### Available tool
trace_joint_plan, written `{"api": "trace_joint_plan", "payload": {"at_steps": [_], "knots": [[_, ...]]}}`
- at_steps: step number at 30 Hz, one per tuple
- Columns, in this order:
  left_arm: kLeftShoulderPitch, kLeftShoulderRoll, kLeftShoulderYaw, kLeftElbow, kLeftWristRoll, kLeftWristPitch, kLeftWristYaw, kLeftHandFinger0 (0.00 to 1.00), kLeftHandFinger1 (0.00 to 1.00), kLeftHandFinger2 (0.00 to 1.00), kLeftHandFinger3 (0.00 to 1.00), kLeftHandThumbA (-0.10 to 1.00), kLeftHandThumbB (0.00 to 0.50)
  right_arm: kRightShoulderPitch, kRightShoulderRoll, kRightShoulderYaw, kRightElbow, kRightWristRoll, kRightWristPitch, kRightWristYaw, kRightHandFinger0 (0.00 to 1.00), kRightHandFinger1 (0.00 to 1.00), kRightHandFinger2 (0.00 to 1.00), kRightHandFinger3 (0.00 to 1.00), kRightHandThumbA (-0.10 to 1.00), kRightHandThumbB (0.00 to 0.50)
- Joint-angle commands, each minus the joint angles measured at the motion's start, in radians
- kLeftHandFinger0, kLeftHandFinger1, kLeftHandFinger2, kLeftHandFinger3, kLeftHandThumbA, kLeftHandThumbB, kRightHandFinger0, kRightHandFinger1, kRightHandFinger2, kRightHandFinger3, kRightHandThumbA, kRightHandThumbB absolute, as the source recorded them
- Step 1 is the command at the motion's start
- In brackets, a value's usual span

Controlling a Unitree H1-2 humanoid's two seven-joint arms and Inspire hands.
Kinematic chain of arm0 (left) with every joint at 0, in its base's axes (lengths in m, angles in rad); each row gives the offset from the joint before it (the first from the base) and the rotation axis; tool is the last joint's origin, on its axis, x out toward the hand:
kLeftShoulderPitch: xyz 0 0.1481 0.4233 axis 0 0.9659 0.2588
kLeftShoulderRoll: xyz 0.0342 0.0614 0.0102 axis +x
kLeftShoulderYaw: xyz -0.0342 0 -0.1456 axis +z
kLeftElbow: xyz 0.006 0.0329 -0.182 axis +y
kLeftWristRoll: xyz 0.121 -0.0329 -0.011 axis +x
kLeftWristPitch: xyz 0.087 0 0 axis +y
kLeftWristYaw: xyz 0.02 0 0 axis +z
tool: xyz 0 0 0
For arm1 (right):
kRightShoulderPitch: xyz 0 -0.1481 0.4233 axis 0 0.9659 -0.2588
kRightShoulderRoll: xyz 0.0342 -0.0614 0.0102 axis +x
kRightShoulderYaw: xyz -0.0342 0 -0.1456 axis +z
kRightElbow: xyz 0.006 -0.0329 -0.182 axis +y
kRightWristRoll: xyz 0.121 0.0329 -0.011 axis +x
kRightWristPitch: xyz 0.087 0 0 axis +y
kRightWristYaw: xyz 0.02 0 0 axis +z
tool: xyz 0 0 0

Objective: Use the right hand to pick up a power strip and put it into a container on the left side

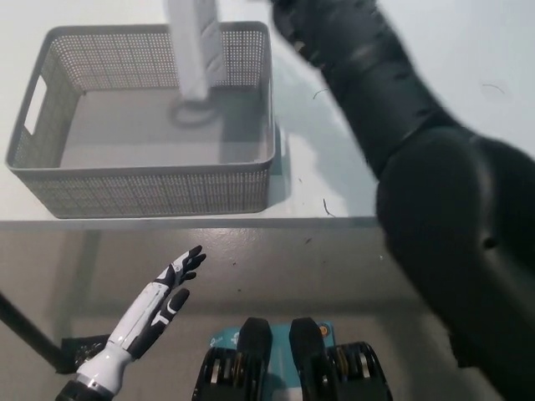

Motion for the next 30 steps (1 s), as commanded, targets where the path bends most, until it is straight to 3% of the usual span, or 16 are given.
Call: {"api": "trace_joint_plan", "payload": {"at_steps": [1,2,4,7,8,9,10,11,12,13,14,15,18,30], "knots": [[-0.027,0.006,-0.007,-0.03,0.014,-0.007,-0.012,0.97,1.0,1.0,1.0,1.0,0.274,-0.04,0.027,0.073,-0.009,-0.037,-0.086,-0.052,0.0,0.08,0.65,0.81,-0.1,0.069],[-0.028,0.005,-0.008,-0.031,0.013,-0.006,-0.012,0.97,1.0,1.0,1.0,1.0,0.275,-0.035,0.032,0.087,-0.008,-0.043,-0.088,-0.06,0.0,0.07,0.64,0.81,-0.1,0.069],[-0.03,0.006,-0.008,-0.038,0.015,0.0,-0.013,0.96,1.0,1.0,1.0,1.0,0.288,-0.009,0.049,0.148,-0.006,-0.083,-0.118,-0.087,0.0,0.11,0.7,1.0,-0.1,0.107],[-0.027,0.006,-0.012,-0.054,0.024,0.011,-0.012,0.96,1.0,1.0,1.0,1.0,0.293,0.039,0.061,0.269,-0.003,-0.165,-0.146,-0.113,0.0,0.2,0.74,1.0,-0.1,0.124],[-0.027,0.006,-0.014,-0.056,0.024,0.009,-0.014,0.95,1.0,1.0,1.0,1.0,0.285,0.049,0.06,0.294,-0.002,-0.179,-0.148,-0.119,0.0,0.22,0.73,0.75,-0.1,0.134],[-0.027,0.007,-0.018,-0.061,0.025,0.005,-0.017,0.94,1.0,1.0,1.0,1.0,0.275,0.068,0.059,0.362,0.0,-0.229,-0.147,-0.143,0.0,0.25,0.69,0.57,-0.1,0.143],[-0.028,0.006,-0.02,-0.064,0.023,0.006,-0.02,0.94,1.0,1.0,1.0,1.0,0.279,0.084,0.056,0.424,0.0,-0.277,-0.159,-0.169,0.0,0.23,0.63,0.58,-0.1,0.173],[-0.03,0.006,-0.02,-0.062,0.026,0.003,-0.019,0.93,1.0,1.0,1.0,1.0,0.283,0.093,0.054,0.48,0.002,-0.32,-0.16,-0.188,0.01,0.21,0.55,0.58,0.06,0.192],[-0.034,0.008,-0.022,-0.059,0.035,-0.002,-0.018,0.92,1.0,1.0,1.0,1.0,0.282,0.102,0.048,0.541,0.003,-0.357,-0.155,-0.206,0.1,0.3,0.64,0.66,0.14,0.223],[-0.035,0.009,-0.023,-0.059,0.037,-0.002,-0.019,0.92,1.0,1.0,1.0,1.0,0.282,0.105,0.046,0.549,0.003,-0.352,-0.156,-0.206,0.1,0.29,0.6,0.7,0.2,0.229],[-0.039,0.01,-0.025,-0.055,0.038,-0.003,-0.021,0.91,1.0,1.0,1.0,1.0,0.279,0.115,0.037,0.537,0.001,-0.314,-0.162,-0.132,0.91,1.0,1.0,1.0,0.41,0.306],[-0.044,0.009,-0.027,-0.05,0.039,-0.003,-0.024,0.9,1.0,1.0,1.0,1.0,0.273,0.124,0.024,0.558,-0.001,-0.312,-0.162,-0.064,1.0,1.0,1.0,1.0,0.54,0.381],[-0.049,0.006,-0.036,-0.045,0.033,-0.002,-0.032,0.86,1.0,1.0,1.0,1.0,0.275,0.134,-0.005,0.704,-0.003,-0.424,-0.173,-0.039,1.0,1.0,1.0,1.0,0.7,0.493],[-0.059,0.011,-0.048,-0.03,0.027,-0.001,-0.048,0.82,1.0,1.0,1.0,1.0,0.284,0.014,-0.062,1.161,-0.023,-0.735,-0.24,-0.09,1.0,1.0,1.0,1.0,1.0,0.5]]}}
